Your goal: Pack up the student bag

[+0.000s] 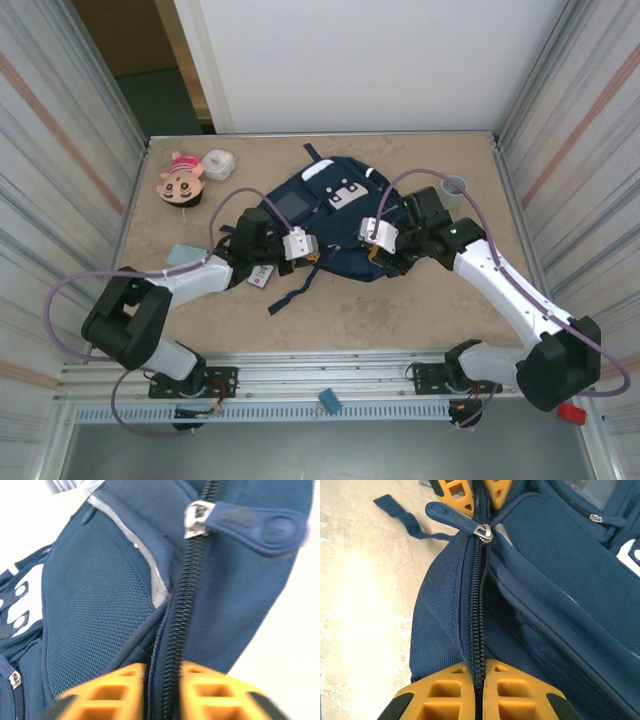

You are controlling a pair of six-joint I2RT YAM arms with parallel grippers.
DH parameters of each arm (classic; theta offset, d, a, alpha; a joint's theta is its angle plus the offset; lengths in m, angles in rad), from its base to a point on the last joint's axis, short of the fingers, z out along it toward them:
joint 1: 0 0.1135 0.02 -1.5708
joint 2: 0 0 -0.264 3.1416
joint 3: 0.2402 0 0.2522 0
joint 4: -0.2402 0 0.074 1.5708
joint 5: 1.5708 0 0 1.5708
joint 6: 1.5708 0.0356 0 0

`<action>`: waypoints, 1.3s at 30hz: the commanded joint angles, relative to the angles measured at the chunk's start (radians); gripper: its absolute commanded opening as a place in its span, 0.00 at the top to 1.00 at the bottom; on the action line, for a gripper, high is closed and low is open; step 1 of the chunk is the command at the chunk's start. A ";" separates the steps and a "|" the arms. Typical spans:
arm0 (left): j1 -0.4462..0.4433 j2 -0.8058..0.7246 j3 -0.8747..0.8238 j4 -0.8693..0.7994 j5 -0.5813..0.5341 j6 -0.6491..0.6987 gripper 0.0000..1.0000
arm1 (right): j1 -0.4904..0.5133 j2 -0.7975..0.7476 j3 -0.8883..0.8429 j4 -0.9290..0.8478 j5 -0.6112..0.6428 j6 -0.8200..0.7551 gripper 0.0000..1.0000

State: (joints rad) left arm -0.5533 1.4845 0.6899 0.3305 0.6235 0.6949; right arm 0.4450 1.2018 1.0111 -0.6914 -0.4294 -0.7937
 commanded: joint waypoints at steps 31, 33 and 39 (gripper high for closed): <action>-0.085 0.052 -0.044 0.267 0.032 -0.316 1.00 | 0.398 -0.023 0.048 -0.021 0.396 1.925 0.50; -0.085 0.054 -0.049 0.284 0.037 -0.330 1.00 | 0.376 0.000 0.025 0.034 0.356 1.934 0.51; -0.085 0.050 -0.060 0.311 0.033 -0.347 1.00 | 0.349 0.018 -0.061 0.193 0.268 2.009 0.54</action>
State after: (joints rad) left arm -0.6388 1.5433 0.6266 0.5392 0.6094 0.3885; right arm 0.8013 1.2217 0.9787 -0.6029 -0.1215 1.1347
